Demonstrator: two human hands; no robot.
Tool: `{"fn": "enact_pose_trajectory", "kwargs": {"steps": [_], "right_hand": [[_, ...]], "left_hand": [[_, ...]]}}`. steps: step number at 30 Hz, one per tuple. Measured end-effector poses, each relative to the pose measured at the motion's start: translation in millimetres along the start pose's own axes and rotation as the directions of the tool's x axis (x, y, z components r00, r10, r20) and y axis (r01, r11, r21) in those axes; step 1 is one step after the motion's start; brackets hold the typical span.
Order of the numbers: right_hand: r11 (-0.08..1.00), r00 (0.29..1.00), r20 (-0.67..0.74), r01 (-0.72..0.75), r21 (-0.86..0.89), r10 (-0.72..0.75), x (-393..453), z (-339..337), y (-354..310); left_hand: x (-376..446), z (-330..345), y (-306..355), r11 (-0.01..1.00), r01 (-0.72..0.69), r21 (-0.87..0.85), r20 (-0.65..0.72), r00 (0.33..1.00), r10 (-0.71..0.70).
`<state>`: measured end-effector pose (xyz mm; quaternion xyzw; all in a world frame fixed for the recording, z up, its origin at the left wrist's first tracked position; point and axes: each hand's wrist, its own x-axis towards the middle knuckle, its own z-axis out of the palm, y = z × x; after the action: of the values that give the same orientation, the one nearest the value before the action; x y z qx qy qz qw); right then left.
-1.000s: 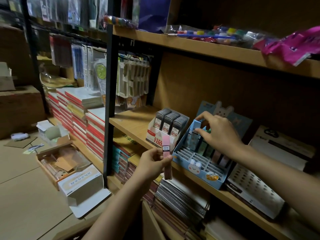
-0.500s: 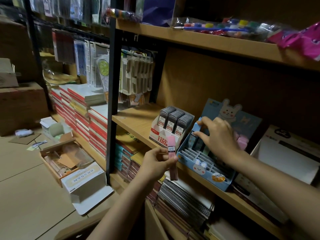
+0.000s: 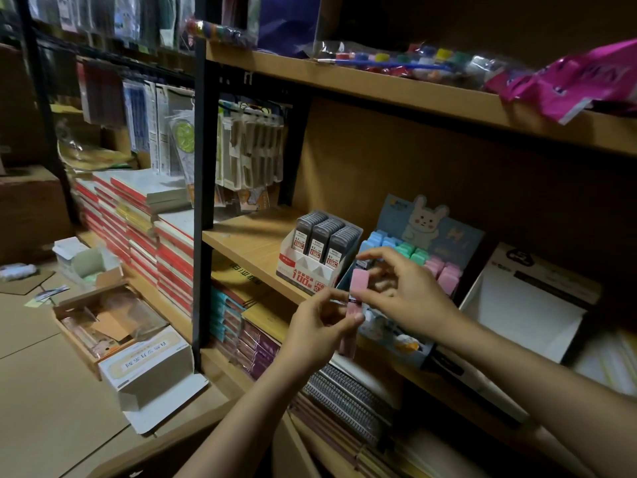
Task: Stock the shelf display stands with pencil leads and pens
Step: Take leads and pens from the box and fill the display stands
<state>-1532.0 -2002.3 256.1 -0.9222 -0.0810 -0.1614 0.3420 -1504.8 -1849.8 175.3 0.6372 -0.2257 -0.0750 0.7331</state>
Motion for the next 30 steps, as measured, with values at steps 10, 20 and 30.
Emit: {"fn": "enact_pose_trajectory", "kwargs": {"steps": [10, 20, 30], "right_hand": [[0.985, 0.956, -0.292, -0.056, -0.164, 0.005, -4, -89, 1], [0.900, 0.969, -0.209, 0.026, -0.435, -0.129, -29, -80, 26], [0.874, 0.963, -0.245, -0.022, -0.485, -0.112, -23, -55, 38]], "left_hand": [[-10, 18, -8, 0.519, -0.400, 0.755, 0.250, 0.908, 0.337], [-11, 21, -43, 0.196, -0.385, 0.902, 0.372, 0.922, 0.105], [-11, 23, -48, 0.245, -0.391, 0.887, 0.371, 0.920, 0.127]]}}
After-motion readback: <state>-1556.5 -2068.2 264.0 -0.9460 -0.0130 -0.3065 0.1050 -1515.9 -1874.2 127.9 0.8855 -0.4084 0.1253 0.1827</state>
